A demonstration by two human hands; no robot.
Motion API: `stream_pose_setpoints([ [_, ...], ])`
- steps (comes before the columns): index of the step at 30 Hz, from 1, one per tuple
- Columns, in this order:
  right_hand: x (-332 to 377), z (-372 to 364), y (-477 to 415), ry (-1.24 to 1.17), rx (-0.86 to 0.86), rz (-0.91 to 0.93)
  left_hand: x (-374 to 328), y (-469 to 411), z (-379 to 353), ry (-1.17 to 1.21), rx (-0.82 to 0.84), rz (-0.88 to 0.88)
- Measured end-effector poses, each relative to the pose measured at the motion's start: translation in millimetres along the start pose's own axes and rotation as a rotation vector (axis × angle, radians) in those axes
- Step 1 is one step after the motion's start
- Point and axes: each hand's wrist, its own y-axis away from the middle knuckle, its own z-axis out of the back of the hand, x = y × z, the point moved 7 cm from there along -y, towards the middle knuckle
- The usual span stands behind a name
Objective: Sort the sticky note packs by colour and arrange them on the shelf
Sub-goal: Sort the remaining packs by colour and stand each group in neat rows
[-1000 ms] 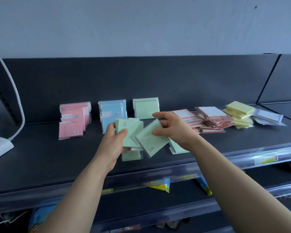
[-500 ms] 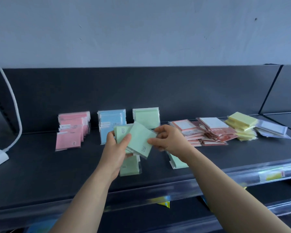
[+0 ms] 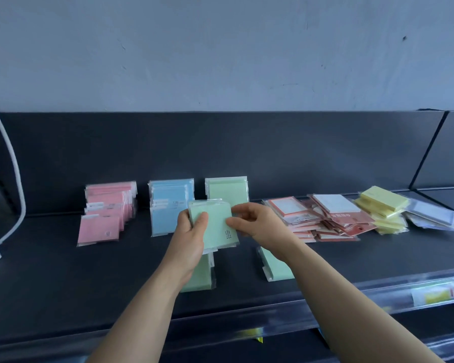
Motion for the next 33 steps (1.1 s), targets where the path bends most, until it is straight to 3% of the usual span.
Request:
stream_pose_setpoints([
  [6, 3.7, -0.4, -3.0, -0.041, 0.044, -0.006, 1.2, -14.1, -3.3, 0.128, -0.041, 0.012],
  [10, 5.4, 4.3, -7.9, 0.048, 0.032, 0.018, 1.8, -16.4, -5.6, 0.077, -0.048, 0.005],
  [15, 4.8, 8.6, -9.8, -0.02, 0.051, -0.004, 2.4, -19.5, -5.4, 0.108, -0.093, 0.055],
  [23, 2.3, 13.5, -10.4, -0.222, 0.005, -0.017, -0.5, -14.9, -10.6, 0.181, -0.007, 0.057],
  [28, -8.6, 22.4, -10.0, -0.293, -0.116, -0.083, 11.0, -19.2, 4.1, 0.134, -0.138, 0.092],
  [33, -12.3, 12.8, -3.1, -0.361, -0.062, -0.117, 13.3, -18.0, 2.5, 0.2, -0.169, 0.097],
])
